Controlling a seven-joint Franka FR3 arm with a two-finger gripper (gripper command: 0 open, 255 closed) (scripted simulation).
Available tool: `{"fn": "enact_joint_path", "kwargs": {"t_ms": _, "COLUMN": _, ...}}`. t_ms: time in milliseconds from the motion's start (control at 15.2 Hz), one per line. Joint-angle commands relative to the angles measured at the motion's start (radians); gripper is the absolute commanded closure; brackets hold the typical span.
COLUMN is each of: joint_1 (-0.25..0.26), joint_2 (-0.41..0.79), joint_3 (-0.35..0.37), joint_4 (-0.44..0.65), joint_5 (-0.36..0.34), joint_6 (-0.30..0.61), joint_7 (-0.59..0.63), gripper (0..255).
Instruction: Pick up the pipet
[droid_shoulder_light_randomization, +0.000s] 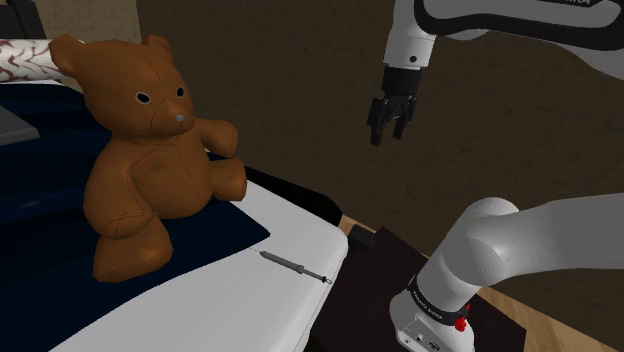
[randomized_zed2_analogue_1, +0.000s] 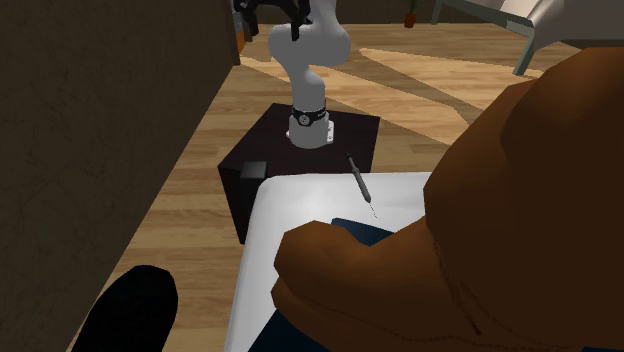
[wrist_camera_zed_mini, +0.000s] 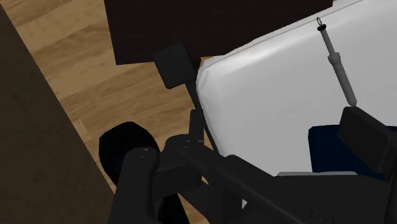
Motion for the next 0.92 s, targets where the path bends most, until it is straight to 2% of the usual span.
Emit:
{"fn": "enact_joint_path", "kwargs": {"t_ms": 0, "joint_1": 0.000, "joint_2": 0.000, "joint_3": 0.000, "joint_4": 0.000, "joint_5": 0.000, "joint_6": 0.000, "joint_7": 0.000, "gripper": 0}}
{"fn": "enact_joint_path", "kwargs": {"t_ms": 462, "joint_1": 0.075, "joint_2": 0.045, "joint_3": 0.070, "joint_4": -0.159, "joint_5": 0.064, "joint_6": 0.220, "joint_7": -0.017, "gripper": 0}}
{"fn": "enact_joint_path", "kwargs": {"t_ms": 858, "joint_1": 0.145, "joint_2": 0.136, "joint_3": 0.138, "joint_4": -0.256, "joint_5": 0.119, "joint_6": 0.423, "joint_7": -0.033, "gripper": 0}}
